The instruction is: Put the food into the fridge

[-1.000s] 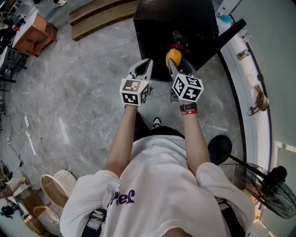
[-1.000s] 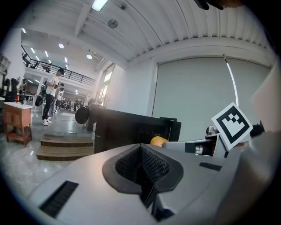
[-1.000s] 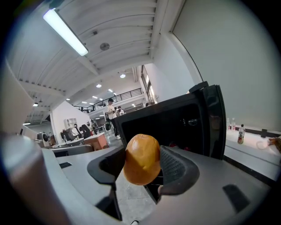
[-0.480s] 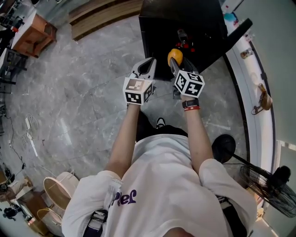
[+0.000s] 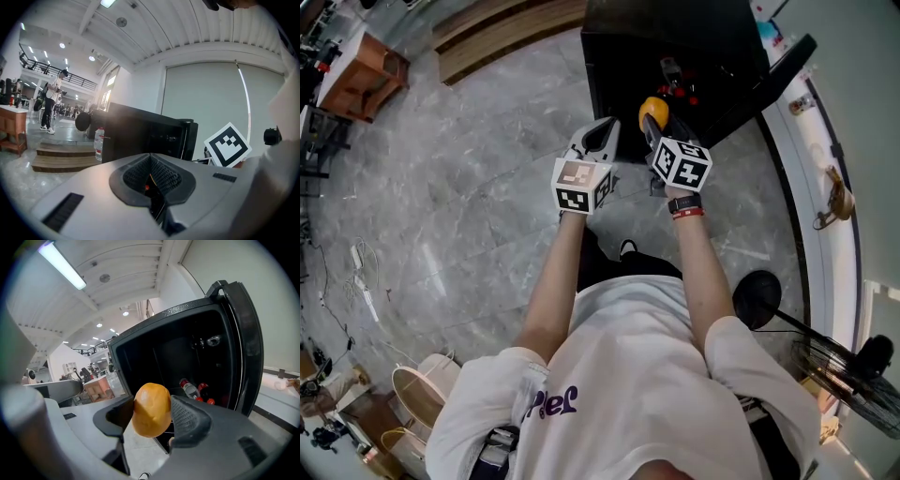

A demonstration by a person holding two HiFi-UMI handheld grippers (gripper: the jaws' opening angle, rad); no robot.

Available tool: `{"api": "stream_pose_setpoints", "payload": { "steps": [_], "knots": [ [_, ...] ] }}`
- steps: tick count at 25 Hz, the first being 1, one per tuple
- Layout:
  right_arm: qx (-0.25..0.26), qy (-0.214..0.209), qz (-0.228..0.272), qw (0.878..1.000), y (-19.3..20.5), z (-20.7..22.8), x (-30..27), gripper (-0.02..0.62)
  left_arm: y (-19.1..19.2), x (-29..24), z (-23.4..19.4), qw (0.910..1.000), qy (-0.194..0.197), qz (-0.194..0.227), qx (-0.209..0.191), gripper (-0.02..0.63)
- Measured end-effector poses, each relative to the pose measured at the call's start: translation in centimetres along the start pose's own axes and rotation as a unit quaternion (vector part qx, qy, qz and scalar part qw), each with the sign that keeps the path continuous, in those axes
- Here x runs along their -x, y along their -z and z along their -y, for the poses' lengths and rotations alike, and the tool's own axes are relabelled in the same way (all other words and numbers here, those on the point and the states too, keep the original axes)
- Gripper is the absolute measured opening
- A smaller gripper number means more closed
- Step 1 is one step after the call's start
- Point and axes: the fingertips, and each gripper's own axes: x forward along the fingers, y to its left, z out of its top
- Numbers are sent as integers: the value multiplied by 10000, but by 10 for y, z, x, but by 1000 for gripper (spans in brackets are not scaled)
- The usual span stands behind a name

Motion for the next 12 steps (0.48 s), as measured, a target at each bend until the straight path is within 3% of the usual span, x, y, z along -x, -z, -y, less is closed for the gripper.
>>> {"api": "stream_pose_setpoints", "payload": {
  "steps": [12],
  "knots": [
    [109, 10, -113, 9999, 15, 6, -53, 261, 14, -16, -25, 10000, 12, 28, 40, 18]
  ]
}}
